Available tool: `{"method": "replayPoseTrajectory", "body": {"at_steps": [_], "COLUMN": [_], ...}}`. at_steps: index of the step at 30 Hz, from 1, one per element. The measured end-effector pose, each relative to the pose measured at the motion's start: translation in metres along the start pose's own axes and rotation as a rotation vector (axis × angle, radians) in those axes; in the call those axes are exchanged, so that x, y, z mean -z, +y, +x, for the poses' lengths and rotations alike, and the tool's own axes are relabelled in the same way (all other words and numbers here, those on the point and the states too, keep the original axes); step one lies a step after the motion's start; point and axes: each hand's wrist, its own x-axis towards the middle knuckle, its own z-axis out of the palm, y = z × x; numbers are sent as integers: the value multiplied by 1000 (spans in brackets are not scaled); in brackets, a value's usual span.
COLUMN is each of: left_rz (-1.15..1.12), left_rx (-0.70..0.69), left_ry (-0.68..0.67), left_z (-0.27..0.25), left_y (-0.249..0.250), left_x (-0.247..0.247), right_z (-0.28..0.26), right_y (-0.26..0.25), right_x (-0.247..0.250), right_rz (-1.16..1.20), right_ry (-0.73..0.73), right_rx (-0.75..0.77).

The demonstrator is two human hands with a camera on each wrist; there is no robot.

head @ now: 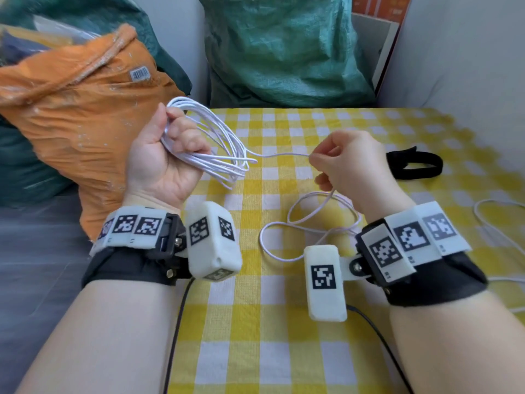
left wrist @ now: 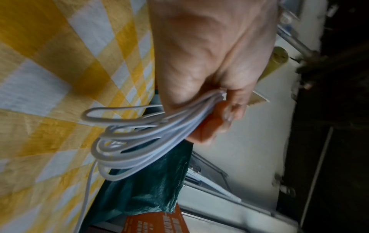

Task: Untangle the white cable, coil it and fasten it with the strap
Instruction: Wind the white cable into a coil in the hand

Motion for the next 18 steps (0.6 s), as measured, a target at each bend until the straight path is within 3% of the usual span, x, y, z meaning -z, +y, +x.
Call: {"method": "replayPoseTrajectory", "body": {"at_steps": [4,7,10,18], "left_rz": [237,585,809,1057], "left_rx": [-24,-91,-66,-98], "left_ry": [94,129,118,119], "left_z": [0,-5,-7,-6], "left_y": [-17,-34,-46,-63], "left_x": [-20,-33,-36,-43], "right_z": [-8,-15,-21,-23], "right_y": [-12,-20,-26,-29], "right_x": [-6,-8,-9,-12], "right_rz": [-167,-119,-25,333], "right_ry": [-198,-351,-465,-502], "right_rx": [121,166,206,163]}}
